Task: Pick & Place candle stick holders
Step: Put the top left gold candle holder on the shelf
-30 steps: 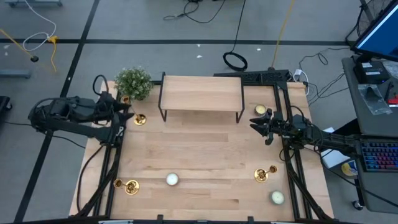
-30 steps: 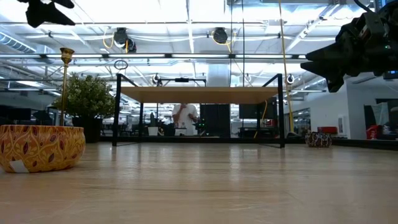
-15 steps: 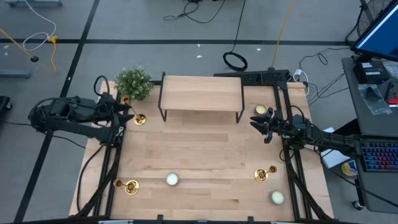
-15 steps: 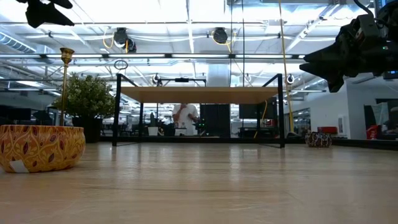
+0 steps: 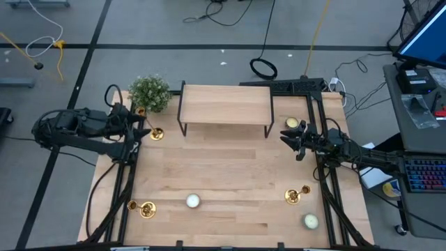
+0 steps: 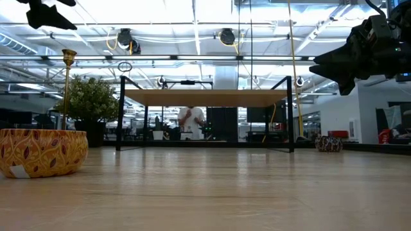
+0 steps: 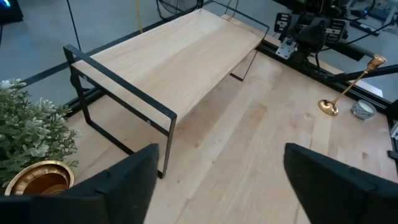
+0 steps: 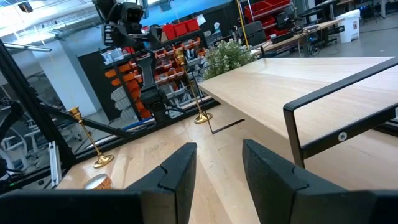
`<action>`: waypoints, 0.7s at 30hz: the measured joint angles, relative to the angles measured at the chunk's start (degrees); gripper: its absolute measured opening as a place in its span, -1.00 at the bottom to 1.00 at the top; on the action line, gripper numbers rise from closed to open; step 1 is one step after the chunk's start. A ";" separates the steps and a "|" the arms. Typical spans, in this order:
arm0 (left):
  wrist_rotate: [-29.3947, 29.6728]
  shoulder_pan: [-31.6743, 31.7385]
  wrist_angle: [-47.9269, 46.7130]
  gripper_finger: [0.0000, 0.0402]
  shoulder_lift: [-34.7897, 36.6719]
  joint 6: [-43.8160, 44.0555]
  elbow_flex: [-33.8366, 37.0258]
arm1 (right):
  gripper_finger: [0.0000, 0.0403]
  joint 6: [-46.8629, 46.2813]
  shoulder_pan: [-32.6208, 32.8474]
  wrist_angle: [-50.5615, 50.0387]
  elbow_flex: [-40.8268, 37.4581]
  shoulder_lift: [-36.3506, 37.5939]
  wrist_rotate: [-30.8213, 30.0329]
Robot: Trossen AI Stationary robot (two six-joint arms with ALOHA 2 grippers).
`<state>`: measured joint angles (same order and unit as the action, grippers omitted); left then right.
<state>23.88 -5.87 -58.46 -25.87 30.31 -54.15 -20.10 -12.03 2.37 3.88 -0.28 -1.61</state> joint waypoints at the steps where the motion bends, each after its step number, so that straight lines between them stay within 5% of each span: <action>1: -0.23 0.00 0.00 0.83 0.00 0.01 0.00 | -0.38 0.00 0.00 0.00 0.00 0.01 -0.02; 12: -6.27 0.00 1.47 0.95 0.00 1.72 -2.55 | -0.38 0.00 0.00 0.00 0.00 0.01 -0.06; 21: 0.51 0.00 -7.53 0.94 0.04 -1.72 -9.81 | -0.38 0.00 0.00 -0.02 0.00 0.01 -0.06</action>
<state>24.39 -5.87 -65.99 -25.82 28.59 -63.96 -20.10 -12.03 2.35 3.88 -0.27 -1.67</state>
